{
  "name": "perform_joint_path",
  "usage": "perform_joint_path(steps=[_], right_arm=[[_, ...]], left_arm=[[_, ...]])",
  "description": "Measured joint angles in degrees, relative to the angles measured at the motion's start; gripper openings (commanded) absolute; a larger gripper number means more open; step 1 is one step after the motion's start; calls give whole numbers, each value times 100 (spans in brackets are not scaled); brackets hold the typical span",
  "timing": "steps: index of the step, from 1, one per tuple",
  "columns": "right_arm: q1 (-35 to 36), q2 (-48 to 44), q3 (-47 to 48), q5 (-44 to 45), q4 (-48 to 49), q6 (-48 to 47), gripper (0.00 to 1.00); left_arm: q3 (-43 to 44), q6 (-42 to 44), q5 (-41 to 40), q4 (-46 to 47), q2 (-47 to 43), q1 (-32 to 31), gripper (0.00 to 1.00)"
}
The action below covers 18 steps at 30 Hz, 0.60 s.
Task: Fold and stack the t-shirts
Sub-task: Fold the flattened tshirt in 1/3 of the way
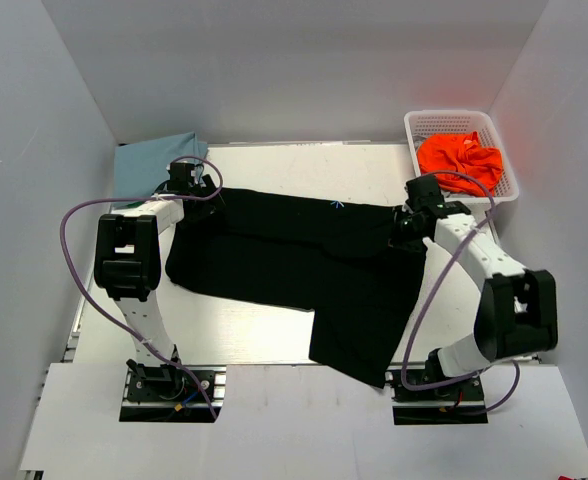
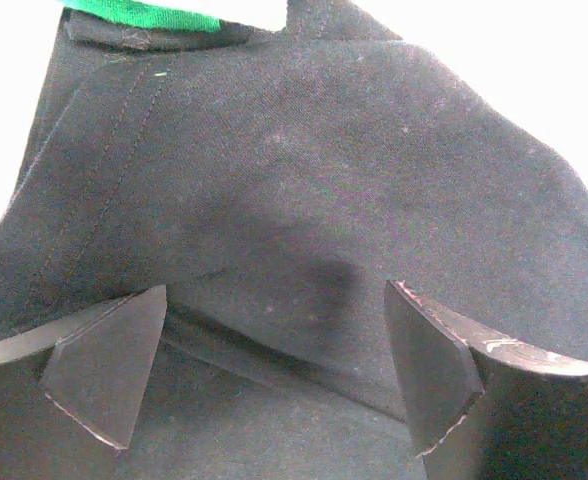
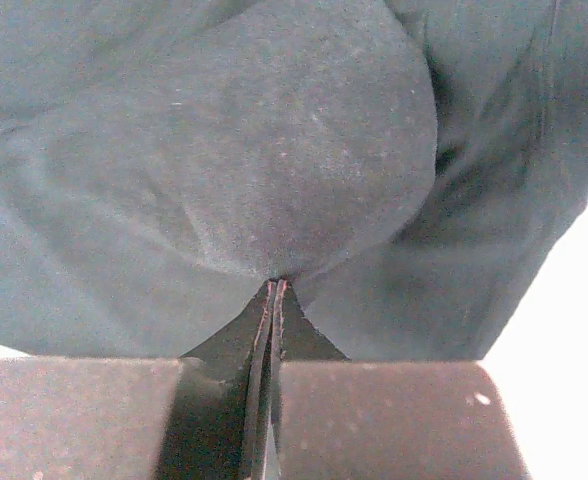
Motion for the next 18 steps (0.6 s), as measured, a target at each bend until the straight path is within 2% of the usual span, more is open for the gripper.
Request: perform_joint_path(steps=[6,12,14,18], right_arm=[[-4,-643,127,-358,-1062,166,0],[-4,-726,295,-603,-1928,275,3],[-4,-673,295,-568,-2129,284,11],[-11,-431,444,-289,-2490,251,44]], left_arm=[[2,0,-35,-20,0,0,100],[2,35,-50,-33,0,0,100],[4,39,-50,-44,0,0,100],[4,70,-66,-63,0,0,100]])
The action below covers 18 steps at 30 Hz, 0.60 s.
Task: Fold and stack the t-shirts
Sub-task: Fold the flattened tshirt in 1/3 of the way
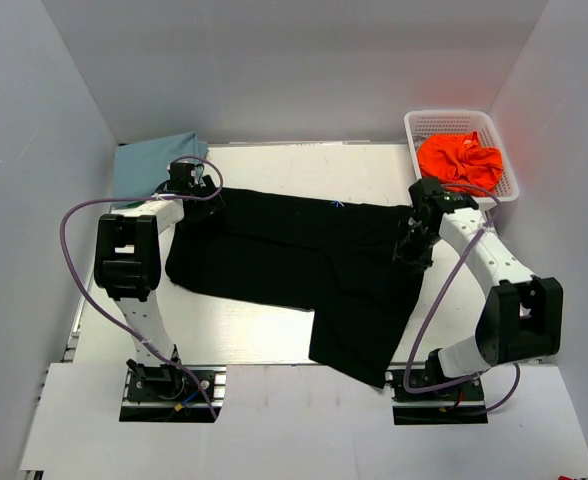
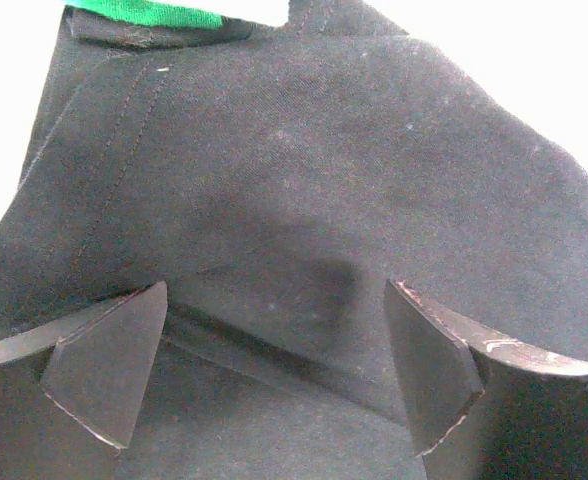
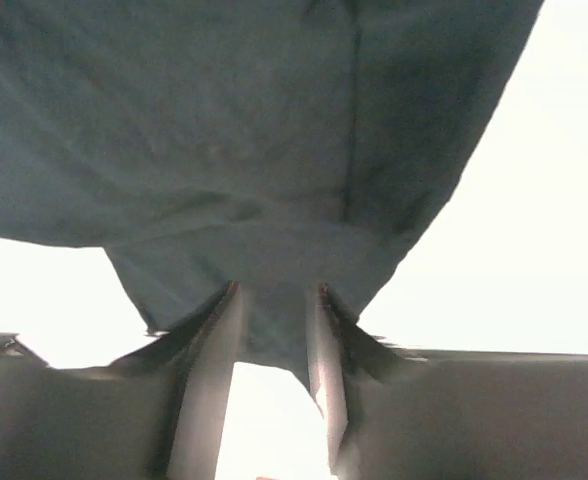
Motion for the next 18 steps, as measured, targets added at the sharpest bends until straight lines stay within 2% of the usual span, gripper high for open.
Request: perform_joint_path(steps=[1,6,9,12,15,18], right_arm=[[-4,74,114,111,-70,-7,55],[20,407,879,883,-90,-127,58],[131,332,831,662,348,-387,64],[323,122,374,328,990,-560,90],[361,120,76,264,1512,-562,90],[310,490,63,254,2044,-503,90]], left_arm=[[0,11,-2,-2,0,0,100],[20,17,-4,-42,-2,0,100],[26,20,-4,-68,-2,0,100],[26,22,0,-72,-2,0,100],[31,28,-7,-96,-2,0,100],[31,9,-105,-142,-2,-4,100]])
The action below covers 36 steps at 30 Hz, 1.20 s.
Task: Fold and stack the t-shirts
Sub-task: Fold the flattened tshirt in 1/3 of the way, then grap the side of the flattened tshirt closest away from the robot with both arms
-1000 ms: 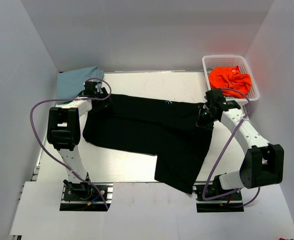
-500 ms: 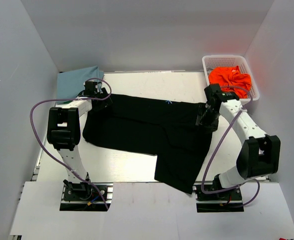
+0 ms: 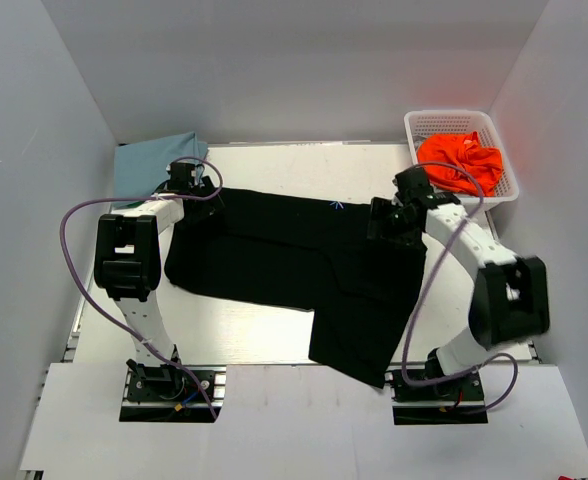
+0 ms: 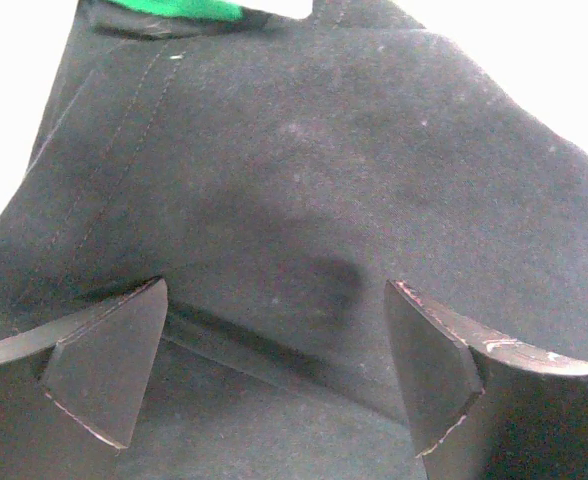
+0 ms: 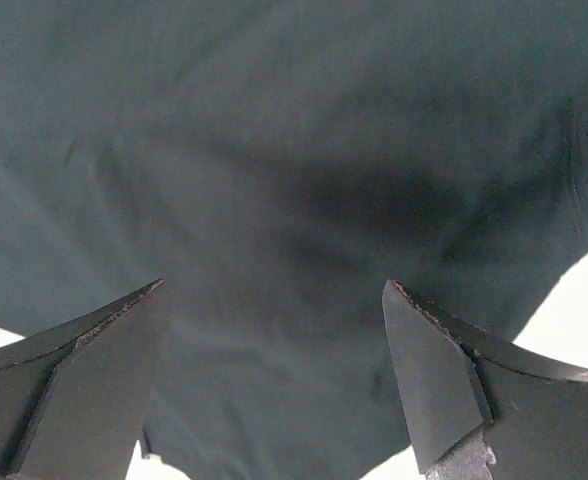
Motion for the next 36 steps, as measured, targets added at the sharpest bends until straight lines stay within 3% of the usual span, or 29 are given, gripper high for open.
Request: perform_joint_path(steps=[8,16,19,24,31,35,36], right_arm=[[-201,2081,765,210,634,378,90],[-562,2813,1725,114,861,378,90],[-603,2800,1729,-103,1084,184,90],[-461,1764,988,-356,1329,-114,90],[-155,-588,-214,-463,1620,-96,90],[-151,-1233,-999,-487,1635,79,90],[-151,-1303,-1145,-490,1545,101,90]], left_arm=[[0,-498,-483,-219,-24,0,100],[-28,-1097,-946,-640,-120,4,100],[221,-1176,-1038,-1248,-107,11,100],[170,-1517,-1200,-1869,-619,48,100],[-1744,-2706,-1641,-2723,-3042,50,100],[-2787,-3202,-1670,-3021,-3423,94,98],[-3038,-3283,-1659,-3058,-3469,105,91]])
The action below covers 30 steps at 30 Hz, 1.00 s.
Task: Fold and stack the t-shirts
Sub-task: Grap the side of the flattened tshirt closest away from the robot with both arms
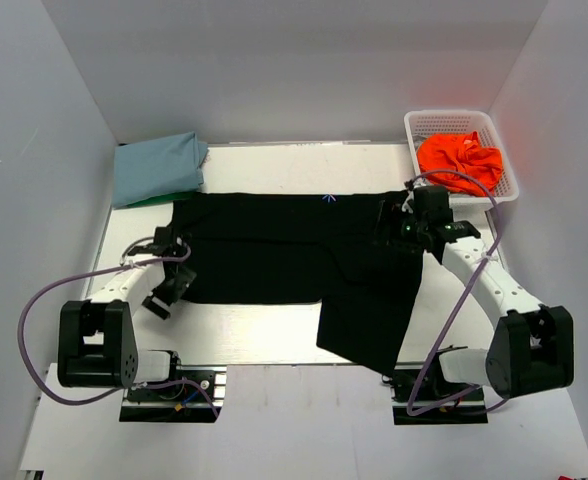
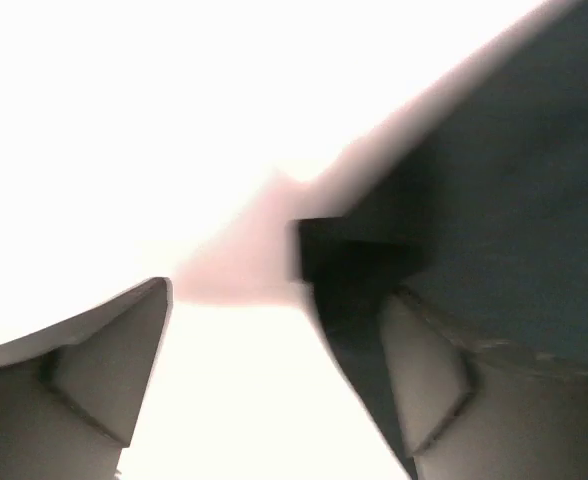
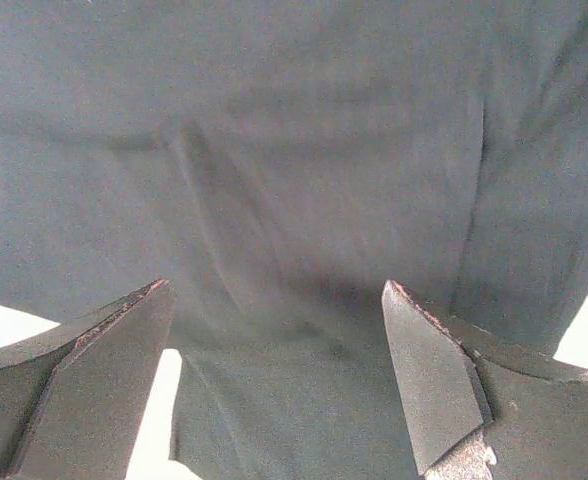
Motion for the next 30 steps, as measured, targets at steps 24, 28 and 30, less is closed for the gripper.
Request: perform_joint_path(steps=[24,28,30], right_arm=[[1578,-1357,-1738,-367,-3016,717,90],[2509,-1191,-1897,-540,-2959,848,87],[2900,-1034,-1923,-542,-2837,907,82]], left_arm=[[-678,-444,-114,507,-345,17,0],[-728,-404,-129,542,-426,17,0],[-734,-398,-133,546,-439,17,0]])
